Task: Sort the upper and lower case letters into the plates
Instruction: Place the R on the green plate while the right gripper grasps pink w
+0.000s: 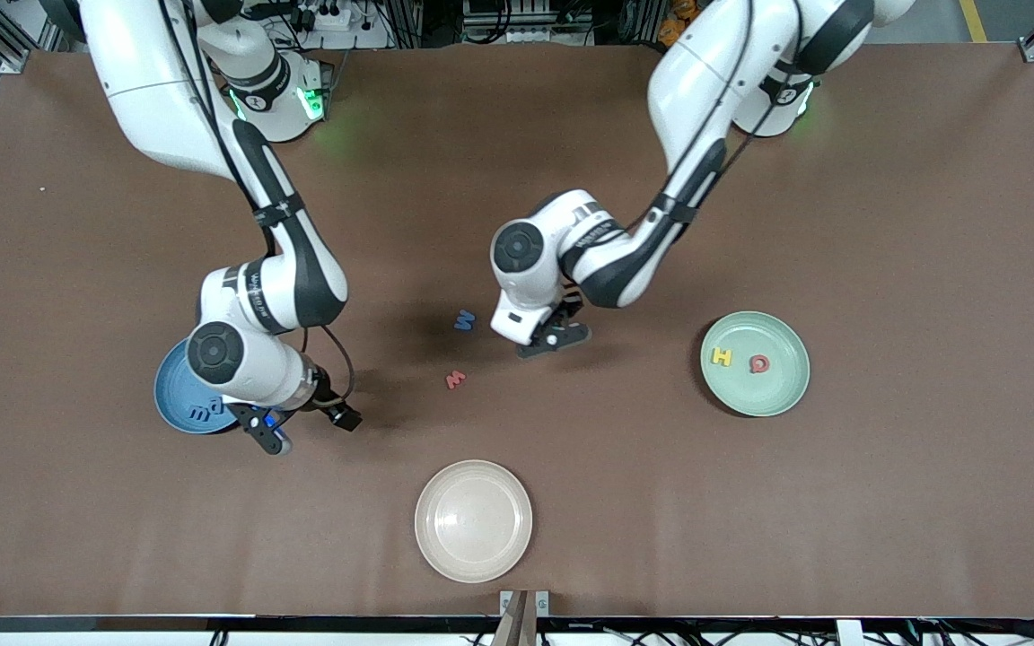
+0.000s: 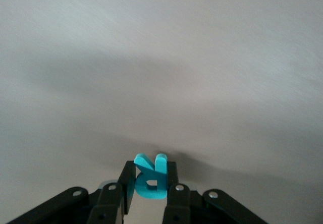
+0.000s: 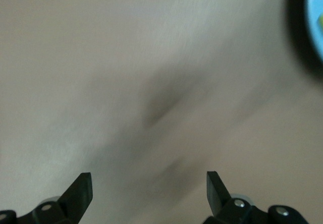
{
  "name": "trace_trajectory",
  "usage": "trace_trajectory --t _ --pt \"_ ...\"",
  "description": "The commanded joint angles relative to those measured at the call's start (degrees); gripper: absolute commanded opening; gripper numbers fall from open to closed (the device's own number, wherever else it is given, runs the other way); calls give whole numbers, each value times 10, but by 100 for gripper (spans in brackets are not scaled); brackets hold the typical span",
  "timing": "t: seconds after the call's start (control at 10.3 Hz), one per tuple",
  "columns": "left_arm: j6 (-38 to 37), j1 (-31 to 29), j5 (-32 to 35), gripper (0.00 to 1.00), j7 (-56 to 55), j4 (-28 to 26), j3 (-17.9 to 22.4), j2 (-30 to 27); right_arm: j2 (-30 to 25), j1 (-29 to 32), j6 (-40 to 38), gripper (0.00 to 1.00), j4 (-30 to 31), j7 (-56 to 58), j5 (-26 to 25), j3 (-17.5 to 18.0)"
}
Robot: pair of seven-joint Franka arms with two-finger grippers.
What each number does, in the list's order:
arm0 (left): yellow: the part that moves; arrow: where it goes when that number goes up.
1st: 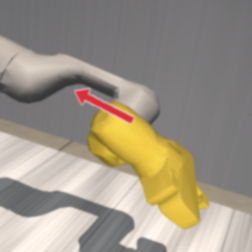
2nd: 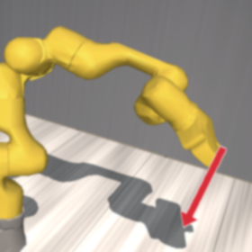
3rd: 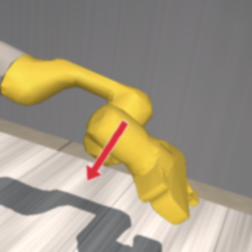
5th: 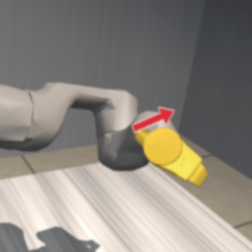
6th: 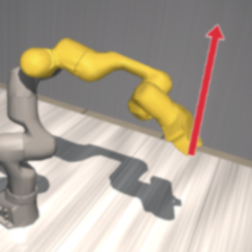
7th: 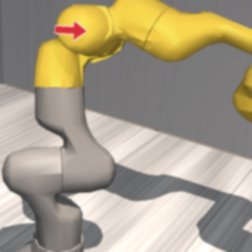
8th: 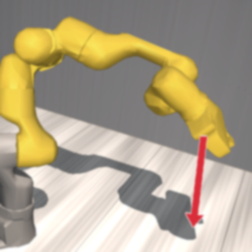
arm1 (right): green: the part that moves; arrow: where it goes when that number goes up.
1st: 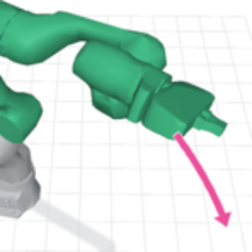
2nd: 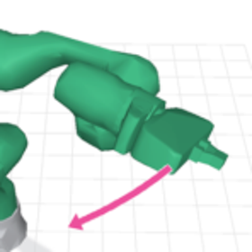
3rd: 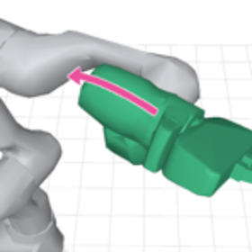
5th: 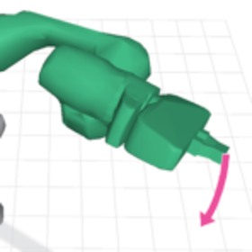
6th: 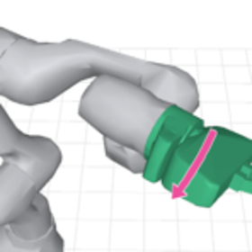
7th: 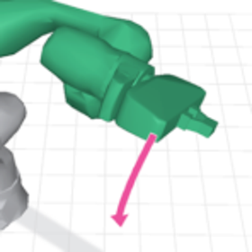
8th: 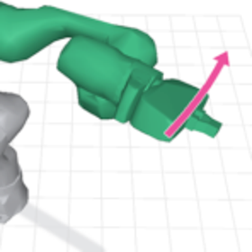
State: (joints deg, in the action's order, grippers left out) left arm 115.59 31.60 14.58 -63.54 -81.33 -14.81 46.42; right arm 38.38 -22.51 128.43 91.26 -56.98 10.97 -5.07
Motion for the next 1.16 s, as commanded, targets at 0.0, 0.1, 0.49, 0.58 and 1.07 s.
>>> trace_trajectory --t 0.0,0.1,0.49,0.58,1.07 --pt "-71 -94 -14 10 98 -26 -39 -40 46 -68 18 100 -60 -123 5 -5" --pt "-74 -126 -13 9 136 -44 -40 -55 68 -84 13 100 -86 -158 5 -5" --pt "-68 -253 -8 6 283 -128 -41 -120 100 -119 -24 100 -119 -187 0 -8" --pt "-68 -273 -7 6 304 -132 -40 -124 112 -130 -23 100 -123 -210 -1 -9" --pt "123 -330 30 3 325 -230 -39 -114 131 -146 -18 100 -144 -225 -2 -19"
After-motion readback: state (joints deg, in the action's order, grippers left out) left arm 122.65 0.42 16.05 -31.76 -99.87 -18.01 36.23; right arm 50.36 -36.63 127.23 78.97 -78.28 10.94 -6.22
